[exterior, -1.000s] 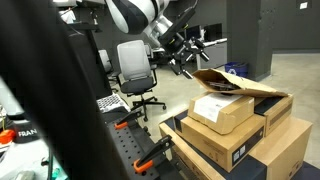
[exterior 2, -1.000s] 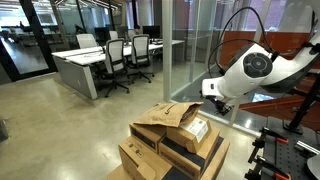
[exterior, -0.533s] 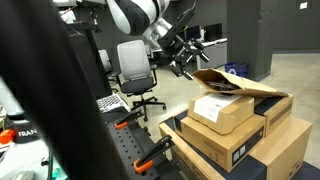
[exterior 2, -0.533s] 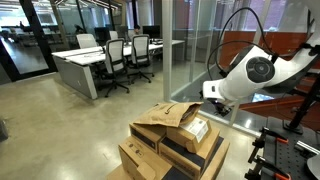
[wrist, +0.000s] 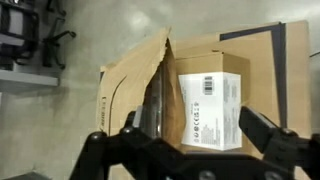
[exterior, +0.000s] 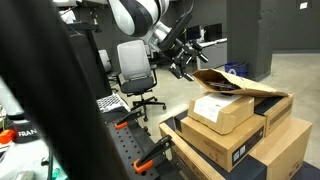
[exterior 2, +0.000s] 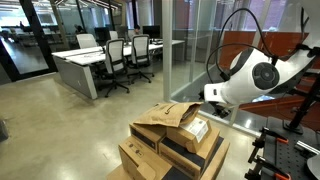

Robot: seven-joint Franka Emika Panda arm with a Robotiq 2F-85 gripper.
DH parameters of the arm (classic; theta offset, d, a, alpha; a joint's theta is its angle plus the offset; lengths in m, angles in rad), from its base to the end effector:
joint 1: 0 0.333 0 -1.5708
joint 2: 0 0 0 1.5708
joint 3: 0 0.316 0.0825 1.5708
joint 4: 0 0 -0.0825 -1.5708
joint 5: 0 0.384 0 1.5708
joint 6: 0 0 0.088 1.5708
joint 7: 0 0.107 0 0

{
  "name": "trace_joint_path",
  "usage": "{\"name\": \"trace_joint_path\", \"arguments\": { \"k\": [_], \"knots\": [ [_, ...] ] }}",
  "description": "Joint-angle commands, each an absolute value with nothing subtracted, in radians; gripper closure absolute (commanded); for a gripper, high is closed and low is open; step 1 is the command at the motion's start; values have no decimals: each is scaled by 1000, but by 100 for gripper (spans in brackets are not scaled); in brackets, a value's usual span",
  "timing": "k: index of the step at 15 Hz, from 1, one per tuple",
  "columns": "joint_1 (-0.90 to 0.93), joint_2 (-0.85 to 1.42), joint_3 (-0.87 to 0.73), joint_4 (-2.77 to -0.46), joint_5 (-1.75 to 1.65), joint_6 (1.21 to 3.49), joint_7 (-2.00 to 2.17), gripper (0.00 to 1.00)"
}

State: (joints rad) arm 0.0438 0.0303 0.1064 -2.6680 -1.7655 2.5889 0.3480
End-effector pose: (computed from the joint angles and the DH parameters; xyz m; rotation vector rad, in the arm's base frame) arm 0.3797 0.0764 0.2094 1.7967 1.5757 0.1496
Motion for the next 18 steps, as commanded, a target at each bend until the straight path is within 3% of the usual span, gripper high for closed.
{"name": "trace_joint_path", "arguments": {
  "k": [1, 18],
  "knots": [
    [48, 37, 111, -2669, -1855, 2574, 440, 0],
    [46, 117, 113, -2656, -2035, 2561, 619, 0]
  ]
}}
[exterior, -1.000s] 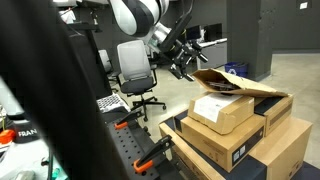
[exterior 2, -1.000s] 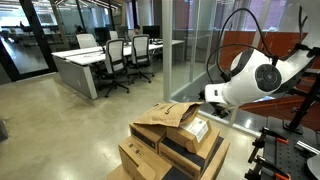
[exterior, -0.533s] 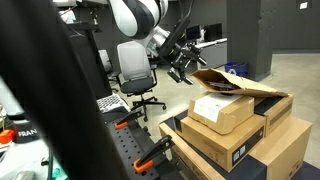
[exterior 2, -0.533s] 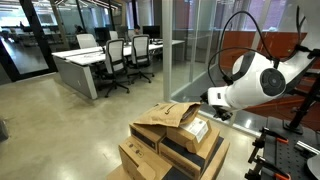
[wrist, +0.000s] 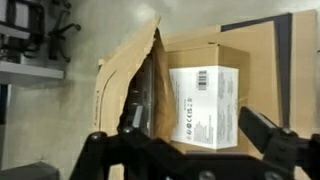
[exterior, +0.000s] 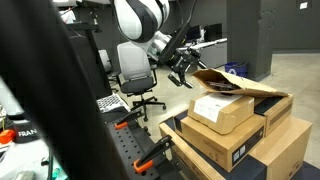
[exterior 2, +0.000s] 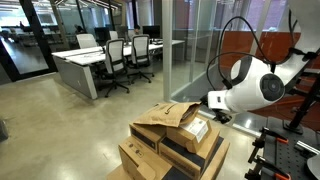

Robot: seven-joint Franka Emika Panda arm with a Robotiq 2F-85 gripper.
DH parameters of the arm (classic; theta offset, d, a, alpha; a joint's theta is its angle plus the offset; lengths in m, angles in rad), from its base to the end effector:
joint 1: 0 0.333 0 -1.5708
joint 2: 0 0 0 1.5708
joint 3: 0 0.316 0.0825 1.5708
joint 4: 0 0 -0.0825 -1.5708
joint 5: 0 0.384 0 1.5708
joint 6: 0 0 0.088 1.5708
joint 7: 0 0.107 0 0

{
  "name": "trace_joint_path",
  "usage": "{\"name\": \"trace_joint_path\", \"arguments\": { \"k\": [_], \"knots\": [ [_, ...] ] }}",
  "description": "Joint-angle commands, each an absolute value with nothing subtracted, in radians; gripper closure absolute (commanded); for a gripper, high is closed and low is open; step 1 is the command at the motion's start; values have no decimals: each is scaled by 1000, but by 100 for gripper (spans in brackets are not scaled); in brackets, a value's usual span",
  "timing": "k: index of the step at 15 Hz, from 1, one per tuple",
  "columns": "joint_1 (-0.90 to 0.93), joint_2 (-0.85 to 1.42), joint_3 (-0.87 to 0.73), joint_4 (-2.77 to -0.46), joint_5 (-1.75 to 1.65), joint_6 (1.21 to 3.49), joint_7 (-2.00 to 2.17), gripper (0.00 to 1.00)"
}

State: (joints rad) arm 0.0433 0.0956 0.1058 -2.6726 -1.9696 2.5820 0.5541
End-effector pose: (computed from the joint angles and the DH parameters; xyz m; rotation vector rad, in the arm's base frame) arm 0.3662 0.0729 0.1822 1.7767 1.5882 0.2146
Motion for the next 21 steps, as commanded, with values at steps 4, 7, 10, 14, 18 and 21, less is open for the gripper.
{"name": "trace_joint_path", "arguments": {
  "k": [4, 7, 10, 14, 18, 21],
  "knots": [
    [44, 132, 121, -2645, -2104, 2543, 662, 0],
    [41, 137, 125, -2639, -2144, 2534, 685, 0],
    [37, 147, 126, -2634, -2159, 2529, 694, 0],
    [28, 163, 125, -2632, -2159, 2529, 698, 0],
    [18, 181, 127, -2623, -2159, 2533, 703, 0],
    [13, 190, 128, -2615, -2159, 2536, 707, 0]
  ]
}}
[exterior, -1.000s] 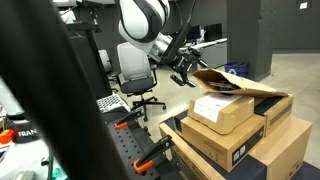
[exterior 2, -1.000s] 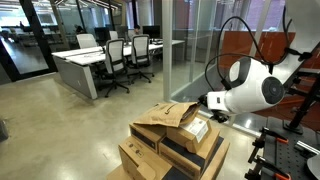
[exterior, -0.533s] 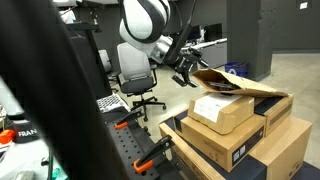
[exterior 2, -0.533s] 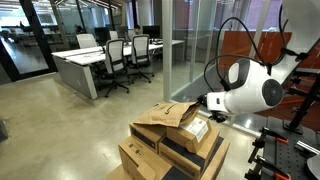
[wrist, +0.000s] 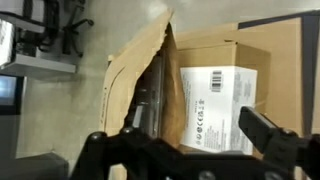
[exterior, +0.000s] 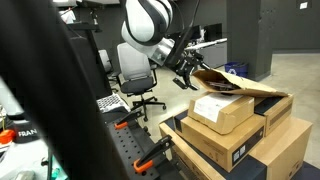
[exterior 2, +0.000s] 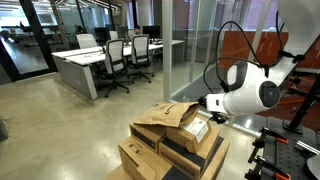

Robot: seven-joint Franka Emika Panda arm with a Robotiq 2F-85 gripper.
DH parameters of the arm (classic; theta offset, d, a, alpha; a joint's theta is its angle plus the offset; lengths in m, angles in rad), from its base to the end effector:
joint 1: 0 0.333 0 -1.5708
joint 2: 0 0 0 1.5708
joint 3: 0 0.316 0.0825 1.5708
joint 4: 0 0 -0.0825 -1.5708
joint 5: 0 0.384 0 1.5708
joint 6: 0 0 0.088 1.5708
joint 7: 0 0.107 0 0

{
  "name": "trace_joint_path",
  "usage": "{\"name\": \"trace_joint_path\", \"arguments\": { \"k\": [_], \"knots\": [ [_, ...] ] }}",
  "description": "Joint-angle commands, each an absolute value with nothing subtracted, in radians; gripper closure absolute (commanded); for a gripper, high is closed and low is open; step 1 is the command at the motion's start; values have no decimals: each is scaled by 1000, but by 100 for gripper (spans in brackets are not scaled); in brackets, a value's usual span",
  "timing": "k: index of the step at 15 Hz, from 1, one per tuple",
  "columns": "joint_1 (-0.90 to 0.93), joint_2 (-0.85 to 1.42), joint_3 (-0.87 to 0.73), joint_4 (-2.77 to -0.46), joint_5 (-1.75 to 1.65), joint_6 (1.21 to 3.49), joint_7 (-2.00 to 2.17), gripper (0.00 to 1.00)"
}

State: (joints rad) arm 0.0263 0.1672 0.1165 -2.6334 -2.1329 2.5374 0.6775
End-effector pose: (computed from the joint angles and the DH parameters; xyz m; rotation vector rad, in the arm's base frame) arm 0.3750 0.0665 0.1650 1.7137 1.5907 0.2700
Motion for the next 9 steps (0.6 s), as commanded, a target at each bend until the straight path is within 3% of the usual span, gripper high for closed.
{"name": "trace_joint_path", "arguments": {
  "k": [1, 9],
  "knots": [
    [13, 202, 130, -2602, -2155, 2535, 706, 0],
    [7, 255, 150, -2548, -2147, 2533, 697, 0]
  ]
}}
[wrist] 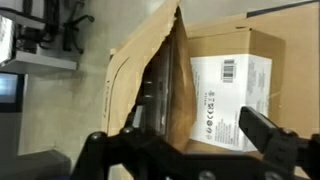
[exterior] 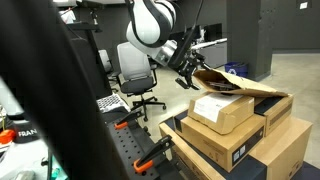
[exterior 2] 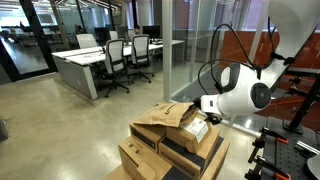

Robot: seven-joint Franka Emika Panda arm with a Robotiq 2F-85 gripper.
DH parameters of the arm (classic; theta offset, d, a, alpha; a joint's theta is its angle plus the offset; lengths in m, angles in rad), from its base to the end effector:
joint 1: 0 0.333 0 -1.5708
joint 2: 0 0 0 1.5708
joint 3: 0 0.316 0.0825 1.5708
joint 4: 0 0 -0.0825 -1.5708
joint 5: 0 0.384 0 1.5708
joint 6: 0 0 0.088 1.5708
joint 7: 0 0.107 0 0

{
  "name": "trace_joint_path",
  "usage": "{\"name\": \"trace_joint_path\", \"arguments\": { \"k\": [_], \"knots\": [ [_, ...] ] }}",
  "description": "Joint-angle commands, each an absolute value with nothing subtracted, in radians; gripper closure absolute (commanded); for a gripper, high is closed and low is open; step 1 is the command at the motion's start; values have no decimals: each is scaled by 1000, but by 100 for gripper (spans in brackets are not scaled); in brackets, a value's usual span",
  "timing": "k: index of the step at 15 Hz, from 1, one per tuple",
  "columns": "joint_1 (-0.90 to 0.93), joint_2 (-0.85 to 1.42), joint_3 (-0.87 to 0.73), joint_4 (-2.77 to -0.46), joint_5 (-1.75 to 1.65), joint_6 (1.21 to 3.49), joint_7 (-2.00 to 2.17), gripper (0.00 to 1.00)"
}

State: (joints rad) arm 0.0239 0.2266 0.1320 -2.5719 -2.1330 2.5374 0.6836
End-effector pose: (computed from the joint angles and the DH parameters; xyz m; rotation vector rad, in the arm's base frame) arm 0.3923 0.0755 0.1576 1.7176 1.5961 0.2886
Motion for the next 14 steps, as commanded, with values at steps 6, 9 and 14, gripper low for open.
{"name": "trace_joint_path", "arguments": {
  "k": [6, 9, 14],
  "knots": [
    [-4, 273, 158, -2532, -2147, 2529, 695, 4],
    [-7, 284, 162, -2523, -2147, 2528, 692, 0],
    [-11, 296, 167, -2510, -2144, 2528, 689, 0]
  ]
}}
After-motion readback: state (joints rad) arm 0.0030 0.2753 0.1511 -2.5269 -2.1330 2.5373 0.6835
